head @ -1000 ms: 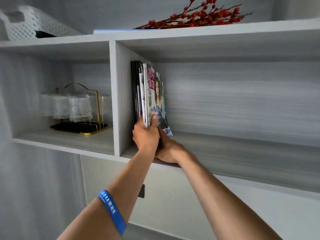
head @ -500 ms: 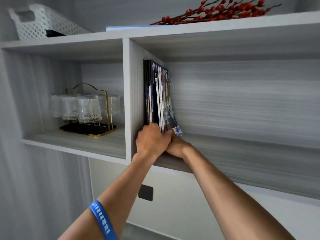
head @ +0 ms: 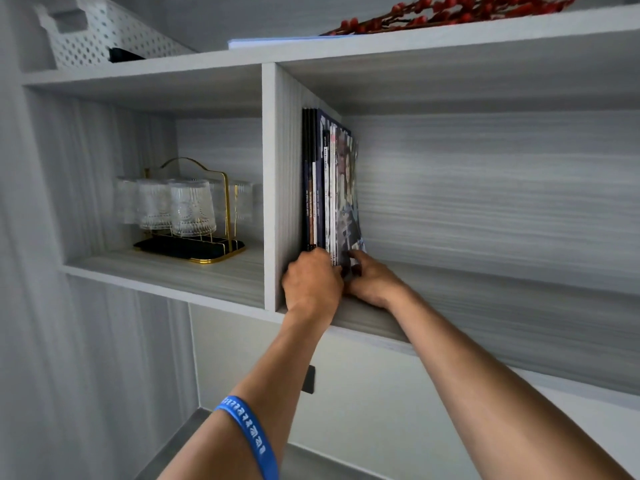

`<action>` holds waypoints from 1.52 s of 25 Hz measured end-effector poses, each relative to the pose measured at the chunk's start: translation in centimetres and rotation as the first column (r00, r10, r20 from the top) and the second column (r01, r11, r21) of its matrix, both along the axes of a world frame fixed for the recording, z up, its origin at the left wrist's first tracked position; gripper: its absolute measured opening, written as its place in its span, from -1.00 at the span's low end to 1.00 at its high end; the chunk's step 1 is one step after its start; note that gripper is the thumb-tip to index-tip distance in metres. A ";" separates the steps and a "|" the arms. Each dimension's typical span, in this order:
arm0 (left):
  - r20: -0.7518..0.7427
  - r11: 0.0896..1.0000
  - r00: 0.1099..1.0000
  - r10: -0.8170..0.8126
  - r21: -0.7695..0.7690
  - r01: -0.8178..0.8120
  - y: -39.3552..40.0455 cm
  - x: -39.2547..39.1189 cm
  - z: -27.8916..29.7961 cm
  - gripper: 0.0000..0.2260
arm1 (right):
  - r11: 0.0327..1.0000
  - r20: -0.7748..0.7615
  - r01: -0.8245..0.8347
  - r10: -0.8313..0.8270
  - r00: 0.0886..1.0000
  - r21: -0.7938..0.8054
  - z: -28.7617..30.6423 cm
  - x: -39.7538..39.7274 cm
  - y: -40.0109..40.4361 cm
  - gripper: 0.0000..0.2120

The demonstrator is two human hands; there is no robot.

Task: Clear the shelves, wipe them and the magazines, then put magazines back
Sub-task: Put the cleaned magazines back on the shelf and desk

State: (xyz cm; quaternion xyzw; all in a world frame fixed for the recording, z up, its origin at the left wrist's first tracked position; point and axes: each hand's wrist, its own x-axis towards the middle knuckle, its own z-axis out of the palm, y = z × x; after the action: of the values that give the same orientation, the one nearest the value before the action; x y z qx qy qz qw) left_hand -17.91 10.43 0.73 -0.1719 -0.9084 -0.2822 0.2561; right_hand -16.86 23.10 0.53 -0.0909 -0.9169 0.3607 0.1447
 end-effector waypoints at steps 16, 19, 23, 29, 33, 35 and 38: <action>0.939 0.963 0.245 -0.240 0.198 0.182 -5.4 26.9 -46.6 -0.71 | 0.785 0.281 0.607 -0.560 0.779 -0.119 -43.0 40.6 1.8 -0.49; 0.998 0.949 0.047 -0.039 0.023 0.314 -5.6 31.0 -51.9 -0.42 | 0.575 0.621 0.818 -0.635 0.460 -0.017 -50.8 47.4 3.4 -0.24; 0.997 0.937 0.009 -0.075 0.068 0.342 -3.2 35.1 -54.7 -0.41 | 0.480 0.785 0.856 -0.448 0.428 -0.193 -53.6 50.3 4.0 -0.15; 0.978 0.958 0.025 -0.209 0.199 0.207 -1.7 38.4 -55.1 -0.23 | 0.487 0.787 0.832 -0.391 0.478 -0.264 -53.5 51.4 5.4 -0.45; 0.948 0.939 -0.157 -0.276 0.231 -0.256 -0.7 36.5 -54.9 -0.56 | 0.358 0.793 0.864 -0.375 0.480 -0.354 -54.7 52.5 5.6 -0.27; 0.955 0.972 -0.202 -0.217 0.192 -0.136 0.2 36.1 -54.6 -0.59 | 0.305 0.786 0.864 -0.370 0.495 -0.400 -54.9 52.7 6.3 -0.26; 0.930 0.976 -0.298 -0.214 0.191 -0.105 0.6 36.0 -54.1 -0.57 | 0.315 0.804 0.845 -0.289 0.520 -0.433 -54.9 52.7 7.5 -0.44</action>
State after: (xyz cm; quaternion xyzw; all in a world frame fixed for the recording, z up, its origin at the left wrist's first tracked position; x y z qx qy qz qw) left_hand 18.13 11.05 -53.38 0.1095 -0.7007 -0.4051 -0.5770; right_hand 35.86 30.56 -54.35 -0.5919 -0.5362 0.5964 -0.0807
